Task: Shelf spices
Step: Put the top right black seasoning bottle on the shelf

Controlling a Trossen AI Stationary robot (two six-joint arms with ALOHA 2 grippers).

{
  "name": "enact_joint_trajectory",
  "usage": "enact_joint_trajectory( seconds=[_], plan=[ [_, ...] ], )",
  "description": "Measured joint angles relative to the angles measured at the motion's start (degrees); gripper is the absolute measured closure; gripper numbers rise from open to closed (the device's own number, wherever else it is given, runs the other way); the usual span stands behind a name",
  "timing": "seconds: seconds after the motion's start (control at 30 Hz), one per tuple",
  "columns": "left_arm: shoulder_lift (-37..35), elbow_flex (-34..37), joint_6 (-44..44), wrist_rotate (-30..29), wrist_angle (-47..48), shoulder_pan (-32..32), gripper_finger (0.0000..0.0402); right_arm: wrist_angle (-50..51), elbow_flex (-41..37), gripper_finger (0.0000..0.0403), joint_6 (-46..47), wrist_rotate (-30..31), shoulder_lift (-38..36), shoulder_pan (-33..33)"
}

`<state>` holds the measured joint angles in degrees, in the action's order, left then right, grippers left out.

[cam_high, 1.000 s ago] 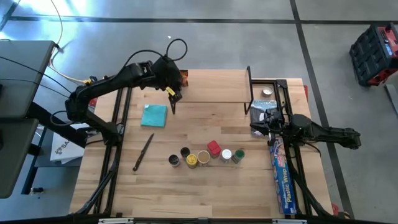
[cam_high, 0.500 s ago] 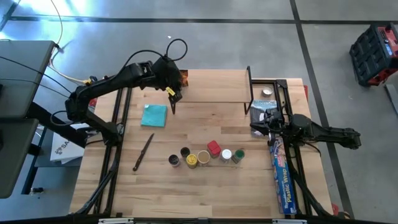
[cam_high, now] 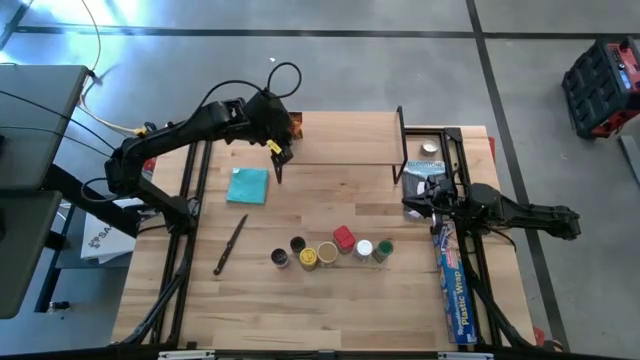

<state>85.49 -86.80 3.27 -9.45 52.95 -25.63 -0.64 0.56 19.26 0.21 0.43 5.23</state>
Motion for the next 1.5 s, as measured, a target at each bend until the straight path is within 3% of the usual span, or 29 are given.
enact_joint_trajectory(
  seconds=[0.5, 1.13, 1.5],
  plan=[
    [0.0, 0.0, -0.02, 0.61, 0.31, -1.06, 0.0174, 0.0, 0.0, 0.0403, 0.0, 0.0, 0.0, -0.01],
    [0.0, 0.02, -1.2, 7.25, 0.46, -1.79, 0.0174, 0.01, 0.0, 0.0403, 0.02, 0.0, 0.0, 0.0],
    [1.59, 0.04, -1.65, 6.61, 0.81, -1.99, 0.0174, 0.01, 0.0, 0.0403, 0.24, 0.0, -0.02, -0.01]
  ],
)
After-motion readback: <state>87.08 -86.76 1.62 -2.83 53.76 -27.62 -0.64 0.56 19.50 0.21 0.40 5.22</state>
